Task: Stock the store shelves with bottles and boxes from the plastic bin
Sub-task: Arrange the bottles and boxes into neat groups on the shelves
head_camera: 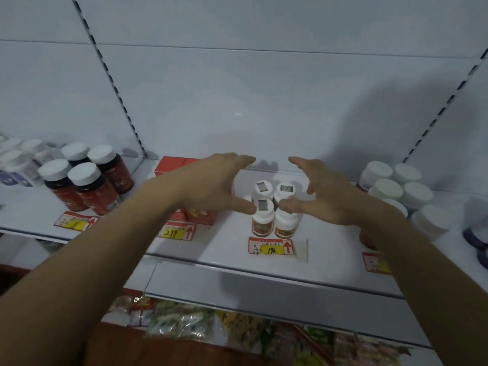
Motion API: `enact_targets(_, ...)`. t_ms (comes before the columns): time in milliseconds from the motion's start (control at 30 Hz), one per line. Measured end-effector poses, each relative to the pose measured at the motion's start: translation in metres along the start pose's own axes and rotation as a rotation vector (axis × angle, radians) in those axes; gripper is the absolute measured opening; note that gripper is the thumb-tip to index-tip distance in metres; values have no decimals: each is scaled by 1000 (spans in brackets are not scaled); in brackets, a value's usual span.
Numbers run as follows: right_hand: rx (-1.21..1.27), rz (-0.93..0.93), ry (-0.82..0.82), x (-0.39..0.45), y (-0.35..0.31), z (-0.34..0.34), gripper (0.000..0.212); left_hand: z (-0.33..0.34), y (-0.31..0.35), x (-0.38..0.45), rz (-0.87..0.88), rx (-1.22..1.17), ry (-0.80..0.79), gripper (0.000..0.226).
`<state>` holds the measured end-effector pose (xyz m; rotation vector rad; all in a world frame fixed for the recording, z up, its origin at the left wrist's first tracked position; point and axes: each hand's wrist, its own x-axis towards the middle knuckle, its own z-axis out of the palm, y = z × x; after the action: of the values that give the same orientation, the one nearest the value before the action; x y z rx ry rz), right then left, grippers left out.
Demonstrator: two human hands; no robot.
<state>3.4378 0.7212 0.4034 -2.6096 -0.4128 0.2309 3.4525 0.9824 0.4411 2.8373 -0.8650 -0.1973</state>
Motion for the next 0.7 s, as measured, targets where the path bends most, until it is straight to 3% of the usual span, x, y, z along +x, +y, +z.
enact_targets(100,-29,-49,65,4,-26,1,80,-25,-44,-26,5,52,125,68)
enact_targets(233,-94,-95,18,28,-60,17,75,-30,-113,-50,-72,63,161,71)
enact_targets(400,-91,-31,29,64,-100,37,87,-22,-170,-63,-73,36,75,98)
enact_targets(567,-73,71,-19,81,-127,55,121,-10,-198,-60,-43,-45,-50,130)
enact_targets(700,-104,159,-79,84,-137,70,136,2,-202,-50,24,15,-142,138)
